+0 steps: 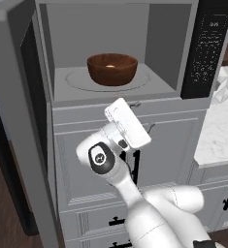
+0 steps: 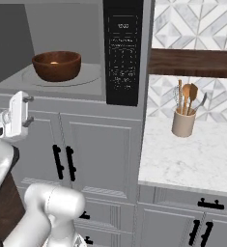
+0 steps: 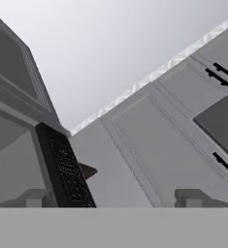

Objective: Pick the squash from the sink and place it in the bowl. Then pick the bowl and place it in the microwave. Then close the microwave door and press the start button.

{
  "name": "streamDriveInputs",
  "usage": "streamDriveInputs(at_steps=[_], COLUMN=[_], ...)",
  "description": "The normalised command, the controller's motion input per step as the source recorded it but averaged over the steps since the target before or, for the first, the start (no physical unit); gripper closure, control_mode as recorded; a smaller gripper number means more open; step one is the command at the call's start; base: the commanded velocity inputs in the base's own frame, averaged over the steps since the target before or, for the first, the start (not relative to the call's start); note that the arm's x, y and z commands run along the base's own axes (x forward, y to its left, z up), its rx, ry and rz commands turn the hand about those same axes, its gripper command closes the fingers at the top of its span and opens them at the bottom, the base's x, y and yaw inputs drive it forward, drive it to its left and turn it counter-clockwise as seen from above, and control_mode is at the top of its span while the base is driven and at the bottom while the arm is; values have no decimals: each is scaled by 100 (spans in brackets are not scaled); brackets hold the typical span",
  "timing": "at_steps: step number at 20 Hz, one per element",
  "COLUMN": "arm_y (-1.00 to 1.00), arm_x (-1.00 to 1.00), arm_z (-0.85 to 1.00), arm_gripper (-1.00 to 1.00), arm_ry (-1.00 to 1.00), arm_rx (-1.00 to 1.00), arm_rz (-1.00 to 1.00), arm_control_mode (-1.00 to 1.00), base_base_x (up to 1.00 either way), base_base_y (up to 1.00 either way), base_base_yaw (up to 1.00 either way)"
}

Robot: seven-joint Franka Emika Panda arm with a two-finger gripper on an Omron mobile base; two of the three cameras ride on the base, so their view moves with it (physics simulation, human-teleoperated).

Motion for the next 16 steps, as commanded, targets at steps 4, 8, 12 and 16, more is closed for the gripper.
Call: streamDriveInputs(at_steps=[4, 8, 12, 16], arm_y=[69, 72, 66, 73], arm_x=[-31, -21, -8, 0], arm_z=[-10, -19, -15, -34], arm_gripper=[-100, -100, -100, -100], arm_ry=[-4, -2, 0, 0], arm_rx=[-23, -19, -14, -8], arm_rz=[-9, -3, 0, 0], arm_control_mode=[-100, -100, -100, -100], base_base_x=[0, 0, 0, 0], base_base_y=[0, 0, 0, 0], base_base_yaw=[0, 0, 0, 0])
